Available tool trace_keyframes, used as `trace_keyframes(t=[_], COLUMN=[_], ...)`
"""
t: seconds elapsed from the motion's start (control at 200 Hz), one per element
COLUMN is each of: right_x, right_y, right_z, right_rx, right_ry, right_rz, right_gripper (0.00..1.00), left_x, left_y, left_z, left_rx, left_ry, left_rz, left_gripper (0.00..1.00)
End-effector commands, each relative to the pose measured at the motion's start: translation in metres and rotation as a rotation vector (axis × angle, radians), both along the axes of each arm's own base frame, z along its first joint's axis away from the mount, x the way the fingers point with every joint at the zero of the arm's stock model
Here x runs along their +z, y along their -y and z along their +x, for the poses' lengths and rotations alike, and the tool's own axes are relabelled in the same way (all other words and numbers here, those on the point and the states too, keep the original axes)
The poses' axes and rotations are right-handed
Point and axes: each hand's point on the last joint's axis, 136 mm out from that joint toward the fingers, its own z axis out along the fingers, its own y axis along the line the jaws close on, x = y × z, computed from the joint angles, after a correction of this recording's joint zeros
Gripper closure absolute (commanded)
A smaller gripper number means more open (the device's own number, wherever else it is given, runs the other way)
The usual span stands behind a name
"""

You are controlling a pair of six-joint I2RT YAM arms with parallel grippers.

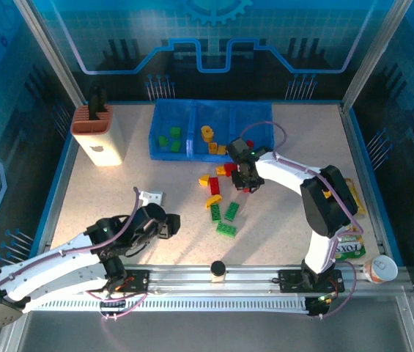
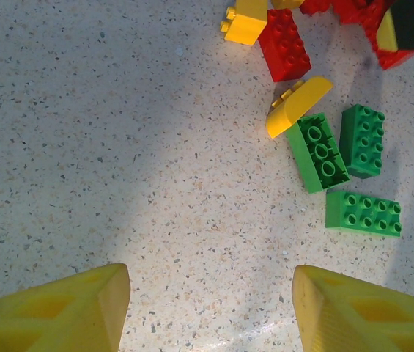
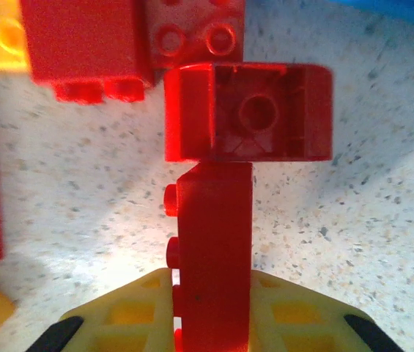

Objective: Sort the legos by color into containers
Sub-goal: Pick up the lego from the center of the table, then place the lego in the container.

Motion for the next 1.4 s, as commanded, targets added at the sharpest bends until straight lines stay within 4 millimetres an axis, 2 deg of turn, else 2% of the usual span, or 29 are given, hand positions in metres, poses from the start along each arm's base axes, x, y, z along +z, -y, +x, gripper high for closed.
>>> trace_keyframes(t=[0.0,0.09,0.205,0.325,0.46,0.75,0.845,0.975,1.116,1.246,1.396], right_x=[0.07,0.096,0.102,0.092,0.073,0.046,0.048,0.055,0.075,0.095,0.105], right_y=[-0.005,0.001,0.013,0.024,0.032,0.03,0.028,0.026,0.019,0.007,-0.004], right_z=[0.024,0.042,0.066,0.092,0.115,0.13,0.132,0.13,0.116,0.087,0.041], right_rx=[0.013,0.002,-0.026,-0.056,-0.089,-0.099,-0.09,-0.08,-0.059,-0.025,0.013], right_ry=[0.16,0.207,0.196,0.166,0.118,0.07,0.072,0.076,0.13,0.194,0.248], right_rz=[0.032,0.043,0.05,0.056,0.051,0.059,0.064,0.071,0.085,0.122,0.175], right_gripper=[0.77,0.76,0.75,0.74,0.74,0.69,0.6,0.43,0.42,0.41,0.4], left_x=[-0.004,-0.005,-0.004,-0.004,-0.004,-0.013,-0.009,-0.001,0.008,0.015,0.008], left_y=[-0.007,-0.009,-0.01,-0.012,-0.009,0.004,0.01,0.017,0.028,0.041,0.058], left_z=[-0.001,-0.001,-0.001,-0.003,-0.005,-0.011,-0.01,-0.006,0.003,0.02,0.05], left_rx=[0.025,0.03,0.027,0.024,0.016,-0.016,-0.033,-0.044,-0.062,-0.071,-0.079], left_ry=[-0.002,0.002,-0.002,-0.008,-0.017,-0.053,-0.05,-0.031,-0.015,-0.035,-0.146], left_rz=[0.019,0.033,0.047,0.059,0.051,0.017,-0.005,-0.012,0.003,0.023,-0.048], left_gripper=[0.39,0.4,0.41,0.41,0.41,0.39,0.37,0.33,0.29,0.25,0.24])
